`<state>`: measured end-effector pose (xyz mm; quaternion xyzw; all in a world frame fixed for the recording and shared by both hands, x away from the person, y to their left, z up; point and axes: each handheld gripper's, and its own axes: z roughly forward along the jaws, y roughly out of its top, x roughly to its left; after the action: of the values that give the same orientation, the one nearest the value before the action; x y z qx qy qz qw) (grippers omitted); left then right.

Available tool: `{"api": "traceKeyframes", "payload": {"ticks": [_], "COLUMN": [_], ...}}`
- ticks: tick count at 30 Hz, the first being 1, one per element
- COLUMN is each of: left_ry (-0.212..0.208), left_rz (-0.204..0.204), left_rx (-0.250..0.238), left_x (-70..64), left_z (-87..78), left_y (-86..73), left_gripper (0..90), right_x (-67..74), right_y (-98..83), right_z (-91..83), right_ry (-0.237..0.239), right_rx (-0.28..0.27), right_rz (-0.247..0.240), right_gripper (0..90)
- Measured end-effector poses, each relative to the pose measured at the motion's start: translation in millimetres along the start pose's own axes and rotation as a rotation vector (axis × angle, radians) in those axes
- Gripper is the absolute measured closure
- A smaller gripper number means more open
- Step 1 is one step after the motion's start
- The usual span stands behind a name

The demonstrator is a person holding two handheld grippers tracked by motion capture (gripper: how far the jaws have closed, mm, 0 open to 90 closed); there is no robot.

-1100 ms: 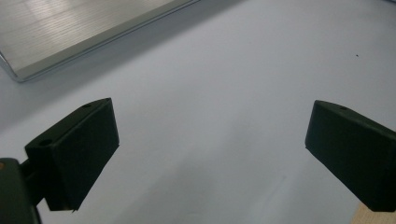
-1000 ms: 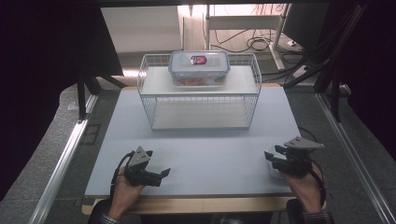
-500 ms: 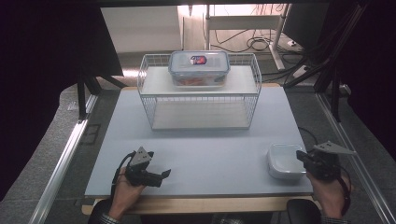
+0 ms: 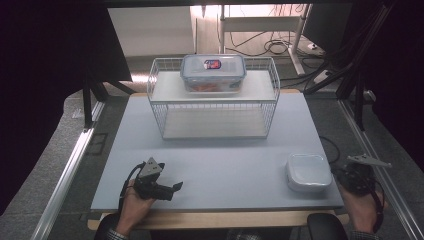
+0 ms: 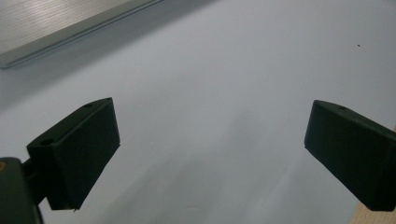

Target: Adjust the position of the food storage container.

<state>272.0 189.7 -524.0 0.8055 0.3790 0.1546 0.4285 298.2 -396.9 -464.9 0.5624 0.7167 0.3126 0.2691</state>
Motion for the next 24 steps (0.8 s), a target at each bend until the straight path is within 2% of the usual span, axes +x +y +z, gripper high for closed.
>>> {"api": "traceKeyframes", "payload": {"ticks": [3,6,7,16,18,19,20,24], "left_ry": [-0.001,-0.001,0.0,0.001,0.001,0.001,0.0,0.002], "left_rz": [-0.001,0.0,0.004,0.005,0.007,0.007,0.007,0.011], "left_rx": [-0.001,0.0,0.002,0.004,0.005,0.005,0.007,0.011], "left_x": [0.3,-0.1,0.0,-0.4,-0.5,-0.5,-0.5,-0.7], "left_z": [-0.1,0.0,0.3,0.9,1.0,1.0,1.3,1.7], "left_y": [0.0,0.0,0.0,0.1,0.2,0.2,0.1,0.2], "left_gripper": [3.1,3.1,3.1,3.1,3.1,3.1,3.1,3.1], "right_x": [0.9,4.7,8.7,32.3,42.4,42.4,49.8,62.6], "right_y": [-0.4,-0.7,-0.1,4.8,5.9,5.9,7.5,10.3], "right_z": [1.1,4.1,6.5,17.1,22.5,22.5,25.1,28.9], "right_ry": [0.025,0.041,0.063,0.137,0.171,0.171,0.193,0.231], "right_rx": [-0.002,0.002,0.005,0.014,0.021,0.021,0.024,0.029], "right_rz": [0.019,0.016,0.014,-0.013,-0.027,-0.027,-0.036,-0.056], "right_gripper": [89.1,89.1,89.1,89.1,89.0,89.0,88.9,88.9]}}
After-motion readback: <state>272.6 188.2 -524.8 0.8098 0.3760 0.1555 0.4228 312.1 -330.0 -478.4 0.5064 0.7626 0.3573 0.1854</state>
